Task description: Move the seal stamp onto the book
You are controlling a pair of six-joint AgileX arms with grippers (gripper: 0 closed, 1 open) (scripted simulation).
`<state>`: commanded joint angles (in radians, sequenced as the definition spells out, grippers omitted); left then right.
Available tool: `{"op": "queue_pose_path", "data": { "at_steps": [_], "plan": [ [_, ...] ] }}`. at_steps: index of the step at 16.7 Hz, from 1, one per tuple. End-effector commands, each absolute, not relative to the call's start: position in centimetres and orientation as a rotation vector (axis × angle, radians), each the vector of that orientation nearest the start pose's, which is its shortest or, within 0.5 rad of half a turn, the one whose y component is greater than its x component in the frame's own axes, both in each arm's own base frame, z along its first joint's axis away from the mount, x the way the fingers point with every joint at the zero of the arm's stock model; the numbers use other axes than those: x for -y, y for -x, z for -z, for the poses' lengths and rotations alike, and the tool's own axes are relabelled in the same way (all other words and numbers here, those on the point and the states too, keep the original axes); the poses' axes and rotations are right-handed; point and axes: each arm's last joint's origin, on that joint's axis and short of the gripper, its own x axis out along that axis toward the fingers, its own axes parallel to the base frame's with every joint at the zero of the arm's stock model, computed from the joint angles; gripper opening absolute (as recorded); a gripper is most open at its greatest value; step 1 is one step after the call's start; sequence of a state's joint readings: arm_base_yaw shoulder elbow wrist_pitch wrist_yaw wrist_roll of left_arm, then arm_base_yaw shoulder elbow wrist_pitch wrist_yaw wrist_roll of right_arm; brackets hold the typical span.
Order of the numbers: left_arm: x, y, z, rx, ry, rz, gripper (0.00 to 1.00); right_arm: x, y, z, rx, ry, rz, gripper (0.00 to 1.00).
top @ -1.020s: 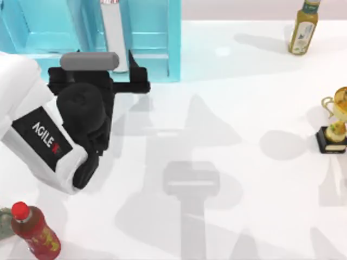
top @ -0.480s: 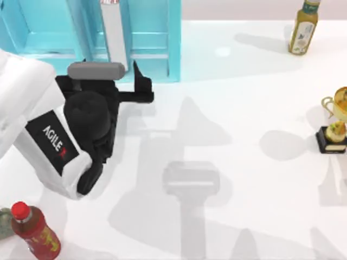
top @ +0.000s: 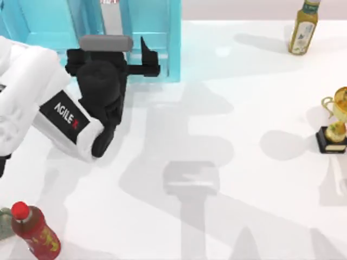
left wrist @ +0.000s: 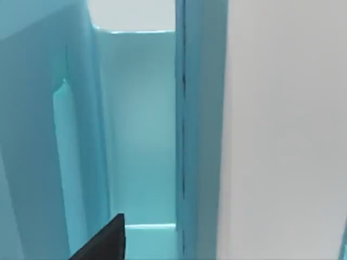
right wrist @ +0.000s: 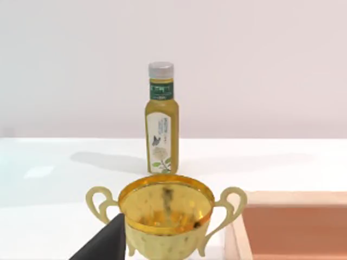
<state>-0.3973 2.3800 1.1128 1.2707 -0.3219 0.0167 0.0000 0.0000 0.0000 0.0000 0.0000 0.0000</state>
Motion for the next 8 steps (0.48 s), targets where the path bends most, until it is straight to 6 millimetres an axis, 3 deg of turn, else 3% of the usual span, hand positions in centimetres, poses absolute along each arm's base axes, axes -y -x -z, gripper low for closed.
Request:
{"op": "queue_pose_path", "data": {
  "at_steps": [4,8],
  "plan": [
    [15.8,-44.5,-6.8,-0.001,-0.006,0.048,1.00,0.1,-10.6,-16.0,0.000,0.000,0.000,1.00],
    [15.7,-44.7,-6.8,-0.002,-0.006,0.048,1.00,0.1,-10.6,-16.0,0.000,0.000,0.000,1.00]
  ]
}}
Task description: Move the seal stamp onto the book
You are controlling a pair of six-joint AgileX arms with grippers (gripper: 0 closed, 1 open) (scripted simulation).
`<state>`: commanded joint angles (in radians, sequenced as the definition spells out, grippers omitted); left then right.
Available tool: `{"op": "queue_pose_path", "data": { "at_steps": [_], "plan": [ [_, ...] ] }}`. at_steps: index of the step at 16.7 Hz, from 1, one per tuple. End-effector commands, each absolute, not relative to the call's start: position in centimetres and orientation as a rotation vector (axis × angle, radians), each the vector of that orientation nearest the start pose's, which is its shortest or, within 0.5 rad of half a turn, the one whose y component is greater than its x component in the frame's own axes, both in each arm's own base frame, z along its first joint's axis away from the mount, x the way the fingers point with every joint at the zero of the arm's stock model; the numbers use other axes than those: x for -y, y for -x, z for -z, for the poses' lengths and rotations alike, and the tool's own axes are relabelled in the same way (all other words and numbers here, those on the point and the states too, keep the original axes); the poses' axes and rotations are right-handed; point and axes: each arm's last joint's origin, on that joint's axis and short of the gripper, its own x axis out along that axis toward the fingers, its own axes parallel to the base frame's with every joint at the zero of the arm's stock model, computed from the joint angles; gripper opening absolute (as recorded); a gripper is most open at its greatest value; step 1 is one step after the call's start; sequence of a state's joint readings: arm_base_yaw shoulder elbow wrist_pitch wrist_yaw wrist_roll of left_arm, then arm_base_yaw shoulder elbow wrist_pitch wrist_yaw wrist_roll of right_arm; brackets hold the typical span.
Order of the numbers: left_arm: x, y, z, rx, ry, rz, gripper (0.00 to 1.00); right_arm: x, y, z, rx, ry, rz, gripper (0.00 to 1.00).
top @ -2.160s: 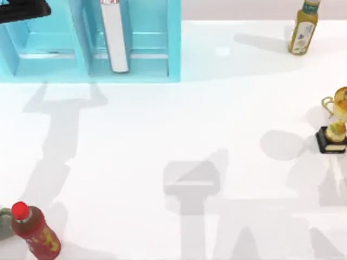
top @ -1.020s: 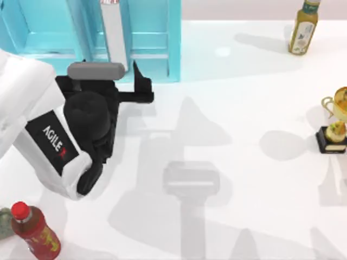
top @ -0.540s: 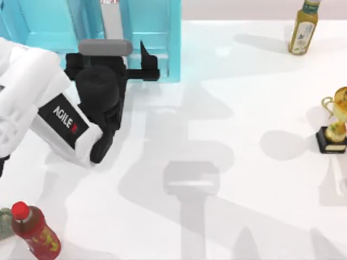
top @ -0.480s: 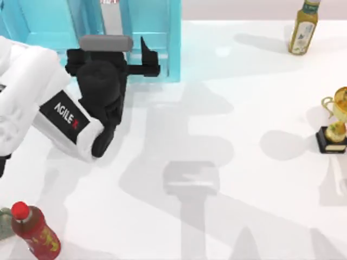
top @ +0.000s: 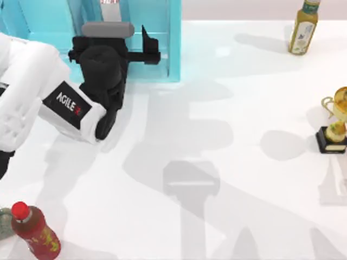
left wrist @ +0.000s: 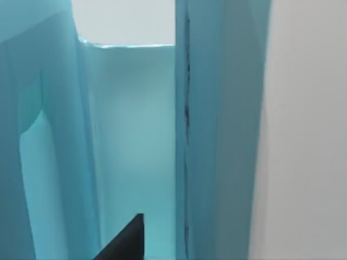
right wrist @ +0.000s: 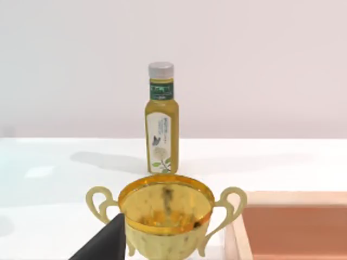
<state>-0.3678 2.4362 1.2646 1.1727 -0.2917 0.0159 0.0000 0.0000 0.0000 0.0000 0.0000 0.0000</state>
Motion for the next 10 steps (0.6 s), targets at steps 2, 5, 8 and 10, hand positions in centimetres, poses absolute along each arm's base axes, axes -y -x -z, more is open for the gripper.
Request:
{"op": "queue_pose_path", "data": {
  "at_steps": [2,5,8,10],
  "plan": [
    [15.73,-44.74,-6.78,-0.002,-0.006,0.048,0.92,0.12,-10.57,-16.00,0.000,0.000,0.000,1.00],
    [15.73,-44.74,-6.78,-0.002,-0.006,0.048,0.70,0.12,-10.57,-16.00,0.000,0.000,0.000,1.00],
    [15.73,-44.74,-6.78,-0.002,-0.006,0.048,0.47,0.12,-10.57,-16.00,0.000,0.000,0.000,1.00],
    [15.73,-44.74,-6.78,-0.002,-0.006,0.048,0.32,0.12,-10.57,-16.00,0.000,0.000,0.000,1.00]
  ]
}}
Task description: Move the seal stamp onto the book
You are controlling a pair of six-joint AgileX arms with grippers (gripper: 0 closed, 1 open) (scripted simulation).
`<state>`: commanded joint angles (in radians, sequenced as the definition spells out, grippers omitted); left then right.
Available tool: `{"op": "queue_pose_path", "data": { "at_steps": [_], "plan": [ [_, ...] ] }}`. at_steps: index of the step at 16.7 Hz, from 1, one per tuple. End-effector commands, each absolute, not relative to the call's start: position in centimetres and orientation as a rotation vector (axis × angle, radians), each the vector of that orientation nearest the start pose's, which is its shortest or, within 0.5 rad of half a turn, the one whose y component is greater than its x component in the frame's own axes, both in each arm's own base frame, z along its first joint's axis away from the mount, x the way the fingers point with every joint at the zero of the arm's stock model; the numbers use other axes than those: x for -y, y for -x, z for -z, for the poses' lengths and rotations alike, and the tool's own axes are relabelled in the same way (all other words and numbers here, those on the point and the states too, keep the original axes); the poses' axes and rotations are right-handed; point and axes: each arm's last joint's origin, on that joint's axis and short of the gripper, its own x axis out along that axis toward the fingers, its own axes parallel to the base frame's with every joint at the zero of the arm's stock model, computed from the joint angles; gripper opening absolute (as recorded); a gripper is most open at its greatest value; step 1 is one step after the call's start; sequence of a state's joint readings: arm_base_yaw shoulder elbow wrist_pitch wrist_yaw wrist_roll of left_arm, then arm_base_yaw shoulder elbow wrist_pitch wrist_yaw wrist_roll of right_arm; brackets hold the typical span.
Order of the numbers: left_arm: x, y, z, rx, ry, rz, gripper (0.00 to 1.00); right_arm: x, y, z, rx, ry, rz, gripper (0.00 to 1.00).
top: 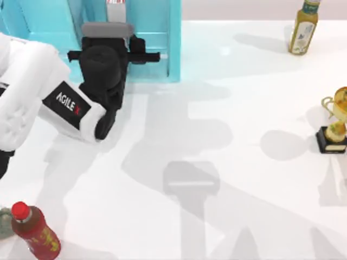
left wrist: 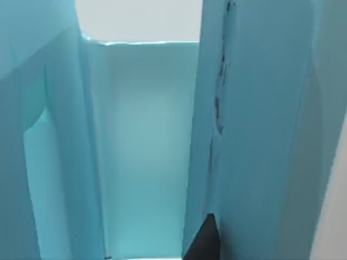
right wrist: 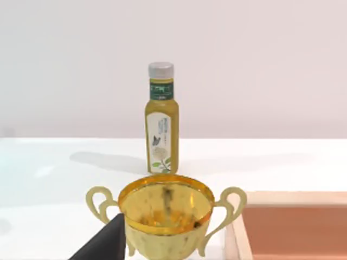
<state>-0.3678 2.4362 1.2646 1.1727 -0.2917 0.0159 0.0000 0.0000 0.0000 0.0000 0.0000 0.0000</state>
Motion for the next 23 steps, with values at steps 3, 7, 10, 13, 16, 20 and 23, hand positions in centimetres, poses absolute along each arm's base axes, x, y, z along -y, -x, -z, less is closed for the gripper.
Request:
{"op": "queue_pose_path", "data": {
  "at_steps": [3,7,10,13,16,20,23],
  "plan": [
    [15.7,-44.7,-6.8,-0.002,-0.006,0.048,0.10,0.1,-10.6,-16.0,0.000,0.000,0.000,1.00],
    [15.7,-44.7,-6.8,-0.002,-0.006,0.048,0.00,0.1,-10.6,-16.0,0.000,0.000,0.000,1.00],
    [15.7,-44.7,-6.8,-0.002,-0.006,0.048,0.00,0.1,-10.6,-16.0,0.000,0.000,0.000,1.00],
    [15.9,-44.7,-6.8,-0.001,-0.006,0.053,0.00,0.1,-10.6,-16.0,0.000,0.000,0.000,1.00],
    [16.1,-44.3,-7.7,-0.007,-0.010,0.050,0.00,0.1,-10.6,-16.0,0.000,0.000,0.000,1.00],
    [17.0,-41.8,-12.6,-0.013,-0.018,0.040,0.00,0.1,-10.6,-16.0,0.000,0.000,0.000,1.00],
    [17.3,-38.3,-17.9,-0.005,-0.017,0.036,0.00,0.1,-10.6,-16.0,0.000,0.000,0.000,1.00]
  ]
}}
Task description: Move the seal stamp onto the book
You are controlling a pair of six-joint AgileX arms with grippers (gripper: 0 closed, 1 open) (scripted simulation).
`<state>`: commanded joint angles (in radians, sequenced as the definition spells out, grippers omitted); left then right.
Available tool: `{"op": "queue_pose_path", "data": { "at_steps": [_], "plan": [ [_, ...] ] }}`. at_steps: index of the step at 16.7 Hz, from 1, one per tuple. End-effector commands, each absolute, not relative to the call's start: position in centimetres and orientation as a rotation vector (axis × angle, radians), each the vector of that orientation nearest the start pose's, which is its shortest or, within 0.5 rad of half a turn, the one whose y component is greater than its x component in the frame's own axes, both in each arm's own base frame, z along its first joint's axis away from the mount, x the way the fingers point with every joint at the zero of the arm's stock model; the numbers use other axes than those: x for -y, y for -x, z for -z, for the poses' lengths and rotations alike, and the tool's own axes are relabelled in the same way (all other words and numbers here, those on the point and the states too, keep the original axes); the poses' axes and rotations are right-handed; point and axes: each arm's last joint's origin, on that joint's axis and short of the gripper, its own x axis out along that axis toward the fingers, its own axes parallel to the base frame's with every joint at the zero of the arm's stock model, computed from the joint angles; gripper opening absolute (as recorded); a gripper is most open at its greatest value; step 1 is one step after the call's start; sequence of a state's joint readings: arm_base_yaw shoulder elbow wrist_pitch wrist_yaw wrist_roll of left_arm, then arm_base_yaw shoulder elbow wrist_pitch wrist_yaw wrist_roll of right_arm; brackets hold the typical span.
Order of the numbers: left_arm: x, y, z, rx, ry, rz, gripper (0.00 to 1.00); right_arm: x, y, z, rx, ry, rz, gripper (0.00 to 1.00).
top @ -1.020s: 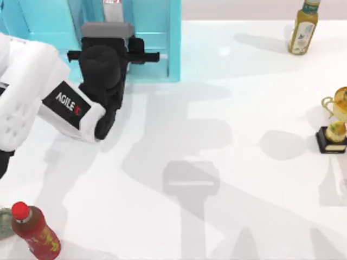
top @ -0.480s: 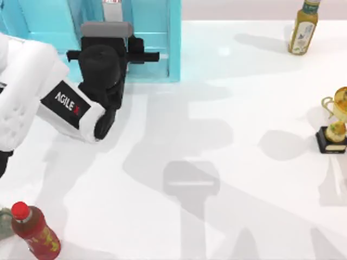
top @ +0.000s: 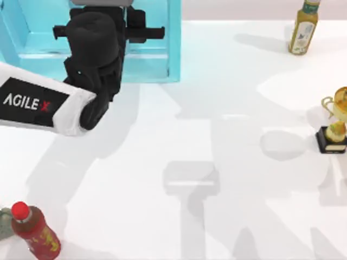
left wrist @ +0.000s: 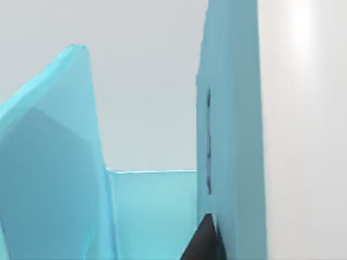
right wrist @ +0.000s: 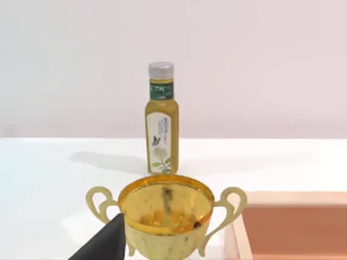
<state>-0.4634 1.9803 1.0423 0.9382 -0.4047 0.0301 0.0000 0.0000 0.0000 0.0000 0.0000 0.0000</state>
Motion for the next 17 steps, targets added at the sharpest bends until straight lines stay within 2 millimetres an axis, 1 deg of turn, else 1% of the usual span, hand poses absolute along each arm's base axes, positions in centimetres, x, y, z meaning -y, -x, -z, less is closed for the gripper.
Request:
{"op": "queue_pose_path", "data": {
  "at_steps": [3,5,7,9,11,17],
  "plan": [
    [17.2,-33.6,-22.7,0.009,-0.008,0.038,0.00,0.1,-10.6,-16.0,0.000,0.000,0.000,1.00],
    [16.7,-30.4,-25.0,0.017,0.000,0.042,0.00,0.1,-10.6,-16.0,0.000,0.000,0.000,1.00],
    [16.2,-27.7,-26.3,0.017,0.002,0.045,0.00,0.1,-10.6,-16.0,0.000,0.000,0.000,1.00],
    [15.8,-25.8,-26.8,0.008,-0.001,0.049,0.00,0.1,-10.6,-16.0,0.000,0.000,0.000,1.00],
    [15.6,-24.8,-26.8,0.000,-0.006,0.052,0.00,0.1,-10.6,-16.0,0.000,0.000,0.000,1.00],
    [15.5,-24.8,-26.7,-0.005,-0.011,0.048,0.00,0.1,-10.6,-16.0,0.000,0.000,0.000,1.00]
  ]
}}
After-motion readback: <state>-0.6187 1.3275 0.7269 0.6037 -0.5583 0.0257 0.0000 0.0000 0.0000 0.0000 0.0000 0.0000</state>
